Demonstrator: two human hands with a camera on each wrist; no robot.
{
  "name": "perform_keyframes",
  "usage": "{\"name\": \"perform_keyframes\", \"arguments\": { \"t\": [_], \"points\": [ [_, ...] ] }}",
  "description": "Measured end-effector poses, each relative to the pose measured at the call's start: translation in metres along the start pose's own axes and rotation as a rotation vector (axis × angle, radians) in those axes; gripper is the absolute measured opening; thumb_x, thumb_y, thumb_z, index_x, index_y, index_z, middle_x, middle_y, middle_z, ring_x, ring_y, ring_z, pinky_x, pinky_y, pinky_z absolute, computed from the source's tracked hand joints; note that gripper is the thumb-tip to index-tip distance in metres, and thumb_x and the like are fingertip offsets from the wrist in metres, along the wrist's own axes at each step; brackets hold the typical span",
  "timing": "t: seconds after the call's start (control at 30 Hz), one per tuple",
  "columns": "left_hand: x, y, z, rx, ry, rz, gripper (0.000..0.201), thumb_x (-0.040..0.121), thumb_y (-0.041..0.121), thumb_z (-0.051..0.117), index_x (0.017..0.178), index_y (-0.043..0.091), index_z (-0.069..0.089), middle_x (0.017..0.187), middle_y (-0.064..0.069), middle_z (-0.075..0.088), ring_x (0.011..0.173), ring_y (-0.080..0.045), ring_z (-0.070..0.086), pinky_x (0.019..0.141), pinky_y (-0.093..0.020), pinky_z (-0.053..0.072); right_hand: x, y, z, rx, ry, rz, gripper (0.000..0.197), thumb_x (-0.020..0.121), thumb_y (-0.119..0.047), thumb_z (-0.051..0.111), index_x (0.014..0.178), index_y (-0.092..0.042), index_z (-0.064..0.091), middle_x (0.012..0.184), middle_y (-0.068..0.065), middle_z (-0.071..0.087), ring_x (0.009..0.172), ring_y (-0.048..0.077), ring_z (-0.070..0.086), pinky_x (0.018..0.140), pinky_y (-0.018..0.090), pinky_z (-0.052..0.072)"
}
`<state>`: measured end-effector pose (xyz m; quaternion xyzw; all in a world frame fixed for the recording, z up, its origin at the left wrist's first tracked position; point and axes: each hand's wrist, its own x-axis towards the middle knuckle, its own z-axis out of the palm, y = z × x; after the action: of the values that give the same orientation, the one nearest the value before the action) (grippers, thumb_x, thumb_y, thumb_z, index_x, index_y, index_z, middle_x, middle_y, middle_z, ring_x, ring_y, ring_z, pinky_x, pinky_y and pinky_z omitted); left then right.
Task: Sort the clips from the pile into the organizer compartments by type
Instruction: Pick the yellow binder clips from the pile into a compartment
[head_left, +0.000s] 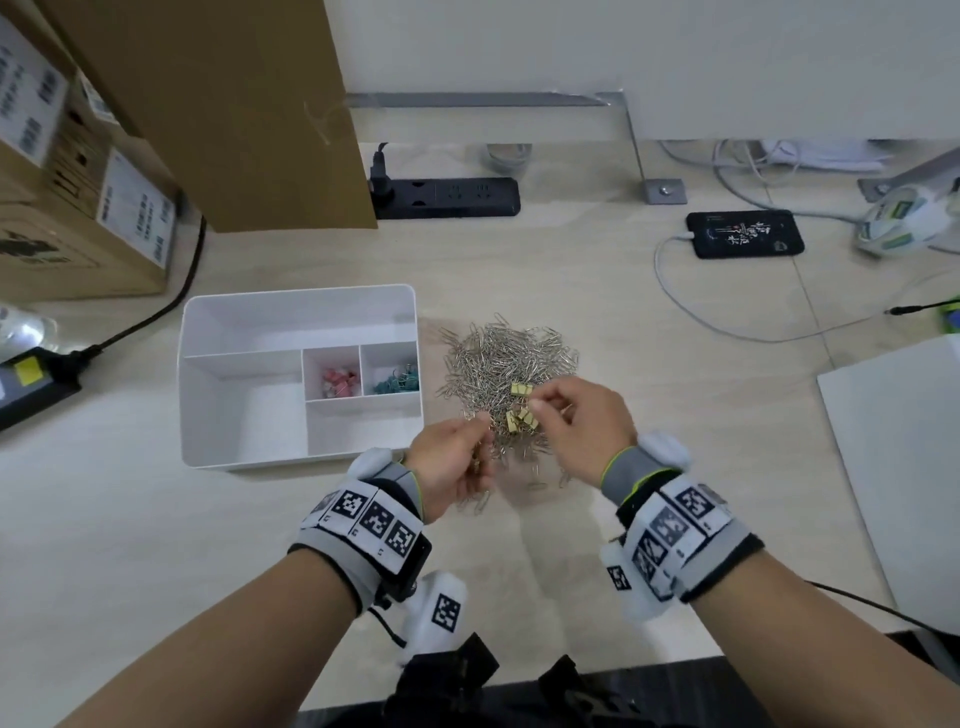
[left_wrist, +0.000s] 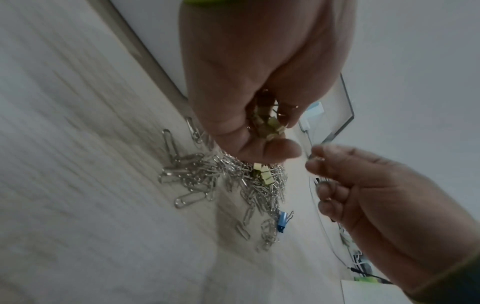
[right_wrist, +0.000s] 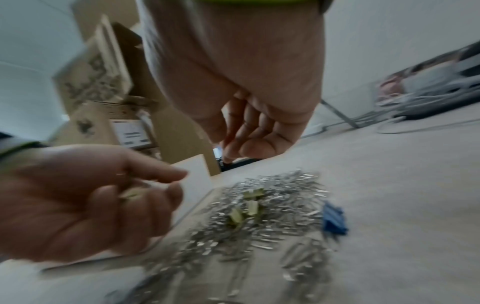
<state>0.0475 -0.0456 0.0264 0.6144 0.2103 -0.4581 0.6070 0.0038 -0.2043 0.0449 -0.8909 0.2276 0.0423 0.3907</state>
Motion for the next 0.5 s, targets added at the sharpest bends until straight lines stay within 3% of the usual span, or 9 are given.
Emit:
{"name": "perform_keyframes", "arguments": {
  "t": [0.13,0.23,0.37,0.5],
  "points": [
    [0.001,-0.008,-0.003,-0.014,0.015,0.012,0.012,0.098,0.010,0.056,0.087,0.007,0.057,0.065,-0.008,0.049,0.047,-0.016,0.052,0.041,-0.023,0.047,0.015,0.018,-0.005,-0.207,-0.083,0.130,0.012,0.089,-0.032,0.061,0.100,-0.030,0.062,0.090,-0.012,0.067,0.078,0.014,0.061,0.068,0.024,0.044],
    [0.000,-0.009,-0.003,-0.052,-0.007,0.031,0.017,0.099,0.017,0.056,0.085,0.007,0.058,0.069,-0.007,0.053,0.052,-0.014,0.052,0.042,-0.021,0.047,0.018,0.020,0.008,-0.251,-0.128,0.111,0.022,0.087,-0.040,0.063,0.105,-0.028,0.060,0.090,-0.008,0.068,0.080,0.017,0.062,0.071,0.027,0.048],
    [-0.003,-0.004,0.000,-0.084,-0.017,0.026,0.030,0.101,0.032,0.052,0.087,0.006,0.060,0.068,-0.006,0.056,0.056,-0.015,0.051,0.044,-0.021,0.045,0.024,0.020,0.023,-0.329,-0.138,0.112,0.019,0.085,-0.045,0.061,0.096,-0.029,0.059,0.088,-0.005,0.069,0.080,0.022,0.064,0.070,0.029,0.052],
    [-0.005,0.000,0.000,-0.073,-0.006,0.009,0.032,0.103,0.034,0.047,0.099,0.005,0.058,0.071,-0.007,0.056,0.051,-0.015,0.052,0.040,-0.021,0.042,0.025,0.021,0.023,-0.305,-0.127,0.123,0.011,0.087,-0.037,0.061,0.081,-0.027,0.059,0.081,-0.004,0.068,0.072,0.021,0.063,0.063,0.026,0.050]
  ]
}}
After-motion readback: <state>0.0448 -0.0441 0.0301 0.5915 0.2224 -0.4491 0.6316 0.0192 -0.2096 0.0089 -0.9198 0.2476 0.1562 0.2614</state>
